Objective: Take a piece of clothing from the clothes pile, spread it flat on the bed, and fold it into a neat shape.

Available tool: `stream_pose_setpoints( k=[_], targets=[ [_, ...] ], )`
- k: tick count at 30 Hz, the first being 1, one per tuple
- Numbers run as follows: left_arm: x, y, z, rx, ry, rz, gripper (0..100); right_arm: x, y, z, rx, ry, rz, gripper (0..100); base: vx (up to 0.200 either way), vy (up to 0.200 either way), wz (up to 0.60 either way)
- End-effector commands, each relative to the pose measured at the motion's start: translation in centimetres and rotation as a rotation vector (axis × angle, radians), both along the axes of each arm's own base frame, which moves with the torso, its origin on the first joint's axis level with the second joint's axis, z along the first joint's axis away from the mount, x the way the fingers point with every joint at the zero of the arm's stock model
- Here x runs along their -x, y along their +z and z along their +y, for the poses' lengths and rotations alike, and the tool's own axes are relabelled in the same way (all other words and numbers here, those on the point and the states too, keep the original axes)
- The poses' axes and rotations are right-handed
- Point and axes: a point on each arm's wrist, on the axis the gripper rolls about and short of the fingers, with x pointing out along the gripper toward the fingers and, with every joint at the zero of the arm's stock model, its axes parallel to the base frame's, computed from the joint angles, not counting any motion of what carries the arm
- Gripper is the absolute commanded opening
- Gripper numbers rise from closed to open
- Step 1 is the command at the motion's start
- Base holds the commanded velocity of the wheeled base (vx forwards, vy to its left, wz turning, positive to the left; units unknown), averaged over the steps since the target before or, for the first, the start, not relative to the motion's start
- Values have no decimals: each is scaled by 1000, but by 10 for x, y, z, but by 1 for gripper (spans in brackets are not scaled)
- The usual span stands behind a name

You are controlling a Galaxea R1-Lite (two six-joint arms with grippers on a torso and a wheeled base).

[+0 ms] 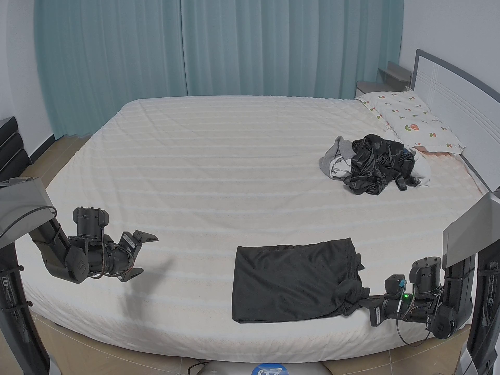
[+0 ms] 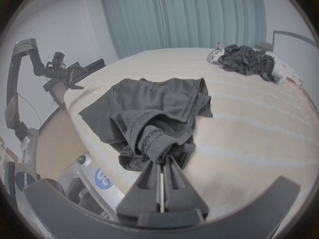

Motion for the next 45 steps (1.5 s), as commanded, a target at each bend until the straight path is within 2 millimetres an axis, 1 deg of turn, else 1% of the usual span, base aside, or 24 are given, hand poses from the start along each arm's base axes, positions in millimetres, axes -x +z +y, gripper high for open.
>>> stream_pose_setpoints(
  k=[1, 4, 9, 13, 19, 23, 26, 27, 29, 33, 35, 37, 38, 39, 42, 45],
  targets=[
    [0, 0, 0, 0, 1, 1, 100, -3, 16, 1, -5, 8, -85, 0, 0, 0, 0],
    [-1, 0, 0, 0, -1, -2, 100, -7, 24, 2, 3, 21, -138, 0, 0, 0, 0],
    [0, 0, -1, 0, -2, -1, 100, -13, 26, -2, 28, 27, -178, 0, 0, 0, 0],
    [0, 0, 0, 0, -1, 1, 100, -5, 25, -4, 46, 37, -153, 0, 0, 0, 0],
    [0, 0, -1, -1, -1, 1, 100, 1, 20, -5, 45, 39, -109, 0, 0, 0, 0],
    [0, 0, -1, -1, -1, 1, 100, -1, 7, -4, 32, 39, -55, 0, 0, 0, 0],
    [0, 0, -1, -1, -1, 1, 100, 2, -3, -5, 39, 37, -9, 0, 0, 0, 0],
    [0, 0, -1, -1, -1, 1, 100, 3, -5, -5, 41, 37, 2, 100, 0, 0, 0],
    [0, 0, -1, -1, -1, 1, 100, 4, -9, -6, 39, 29, 23, 100, 0, 0, 0],
    [0, 0, -1, -1, -1, 1, 100, 5, -6, -13, 35, 1, 24, 100, 0, 0, 0],
    [0, 0, -1, -1, -1, 1, 100, 3, 6, -21, 26, -36, -22, 100, 0, 0, 0],
    [0, 0, -1, 0, -2, 1, 100, 1, 19, -34, 3, -76, -76, 100, 0, 0, 0],
    [0, 0, -1, 0, -2, 1, 100, 1, 19, -34, 3, -76, -76, 100, 0, 0, 0],
    [0, 0, -1, -1, -1, -1, 100, 0, 26, -44, -31, -77, -100, 100, 0, 0, 0],
    [0, 0, -1, 2, -1, 0, 100, -1, 30, -53, -67, -74, -116, 100, 0, 0, 0],
    [-1, 0, -1, 0, 1, -2, 100, -5, 31, -53, -103, -87, -117, 100, 0, 0, 0]
  ],
)
